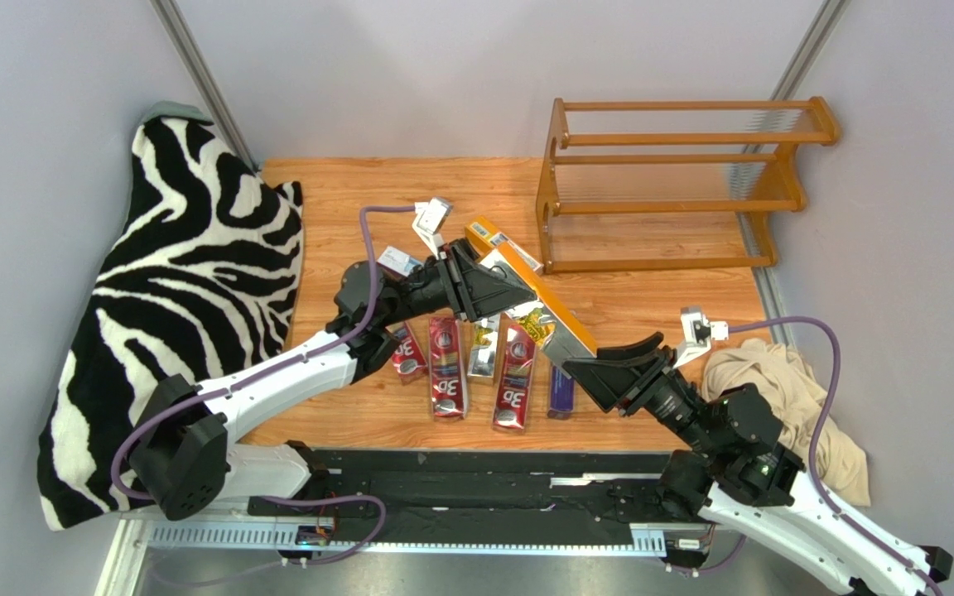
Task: Place and organize the toothpastes onto the shelf
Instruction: Place the toothpaste on the shelf.
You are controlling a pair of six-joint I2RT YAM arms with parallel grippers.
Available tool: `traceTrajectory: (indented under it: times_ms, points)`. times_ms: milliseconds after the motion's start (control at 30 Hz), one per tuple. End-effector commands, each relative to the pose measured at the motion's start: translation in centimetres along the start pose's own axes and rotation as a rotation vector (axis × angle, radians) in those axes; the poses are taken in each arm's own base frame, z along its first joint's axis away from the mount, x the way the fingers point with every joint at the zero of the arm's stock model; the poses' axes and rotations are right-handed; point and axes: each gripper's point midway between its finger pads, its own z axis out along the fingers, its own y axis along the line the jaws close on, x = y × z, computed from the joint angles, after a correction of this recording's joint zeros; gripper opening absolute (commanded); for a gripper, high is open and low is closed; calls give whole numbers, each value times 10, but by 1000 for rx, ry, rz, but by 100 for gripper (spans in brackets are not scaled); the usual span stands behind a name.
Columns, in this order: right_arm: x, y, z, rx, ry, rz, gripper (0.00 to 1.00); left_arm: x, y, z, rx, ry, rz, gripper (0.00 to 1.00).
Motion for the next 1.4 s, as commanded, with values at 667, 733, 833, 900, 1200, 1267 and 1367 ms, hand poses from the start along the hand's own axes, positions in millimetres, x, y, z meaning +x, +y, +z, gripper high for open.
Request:
traceTrajectory:
  times_ms: [667, 733, 833, 900, 1200, 1267, 1367]
  points:
    - [-10, 7, 4, -41, -71, 45, 27, 3, -27, 9, 149, 22, 14, 47]
    - [-11, 7, 3, -40, -72, 48, 27, 7, -23, 8, 143, 29, 17, 56]
    - [-13, 5, 3, -22, -79, 59, 25, 13, -18, 6, 129, 49, 28, 72]
    - [-16, 1, 2, 6, -91, 74, 24, 16, -17, 4, 117, 68, 45, 88]
    - [-30, -21, -11, 118, -184, 135, 22, 27, 17, -31, -214, 171, 249, 99]
    - [-34, -21, -14, 123, -203, 141, 22, 31, 18, -46, -279, 190, 267, 99]
    - [-38, -23, -17, 142, -215, 138, 22, 28, 26, -68, -401, 192, 318, 99]
